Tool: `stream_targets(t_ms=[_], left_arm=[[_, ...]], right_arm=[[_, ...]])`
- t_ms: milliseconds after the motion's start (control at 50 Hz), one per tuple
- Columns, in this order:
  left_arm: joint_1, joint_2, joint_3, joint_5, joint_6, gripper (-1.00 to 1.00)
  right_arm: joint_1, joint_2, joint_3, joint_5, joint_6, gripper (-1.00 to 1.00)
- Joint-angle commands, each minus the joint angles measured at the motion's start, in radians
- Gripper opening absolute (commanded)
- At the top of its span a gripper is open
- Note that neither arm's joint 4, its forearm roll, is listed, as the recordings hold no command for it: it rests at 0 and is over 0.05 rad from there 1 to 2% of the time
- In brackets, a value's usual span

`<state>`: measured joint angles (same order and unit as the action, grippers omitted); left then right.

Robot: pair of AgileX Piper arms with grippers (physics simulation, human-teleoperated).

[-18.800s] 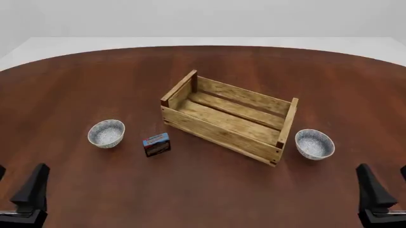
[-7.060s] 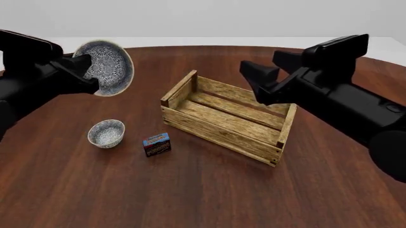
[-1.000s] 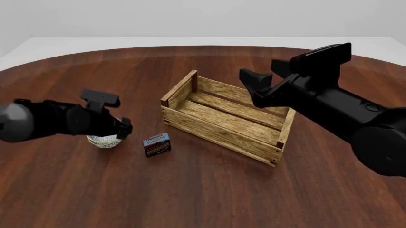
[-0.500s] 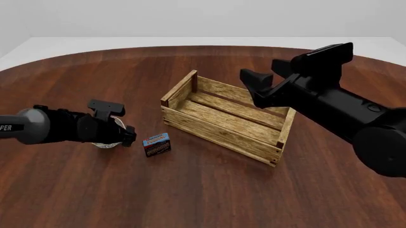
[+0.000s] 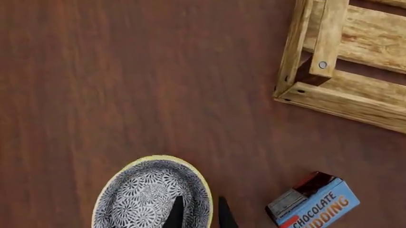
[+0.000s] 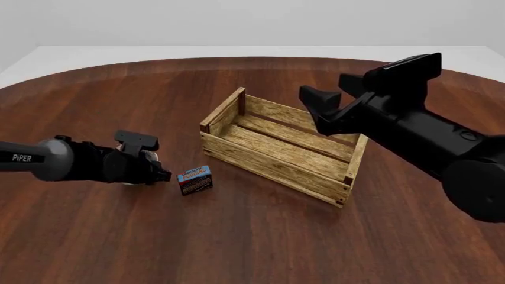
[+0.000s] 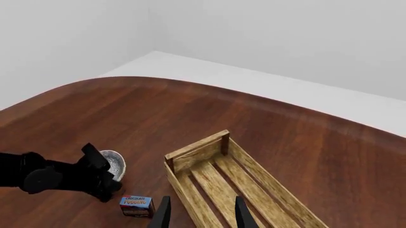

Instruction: Stack the right bowl on the left bowl and place them in the tray.

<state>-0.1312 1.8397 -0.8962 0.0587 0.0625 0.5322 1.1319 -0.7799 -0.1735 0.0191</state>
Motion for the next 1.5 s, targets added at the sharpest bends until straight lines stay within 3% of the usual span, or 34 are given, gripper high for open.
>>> stream_targets(t_ms=[20,260,600,1120,1500], left_arm=[[0.050,0.077,0.007,-0.045,-0.050,-1.00],[0.051,0.038,0.020,-0.038,-0.050,-1.00],[0.059,-0.108,0.007,0.058,-0.025,-1.00],[0.058,-0.234,-0.081,0.192,-0.002,-1.00],[-0.005,-0.297,-0.164,0.271,0.024,-1.00]], right_arm=[[0.000,0.002,0.000,-0.002,-0.001,1.00],[0.002,-0.001,0.001,0.000,-0.001,1.00],[-0.008,-0.029,0.004,0.009,0.001,1.00],[-0.027,-0.113,0.014,0.053,-0.003,1.00],[-0.055,-0.187,0.016,0.098,0.000,1.00]])
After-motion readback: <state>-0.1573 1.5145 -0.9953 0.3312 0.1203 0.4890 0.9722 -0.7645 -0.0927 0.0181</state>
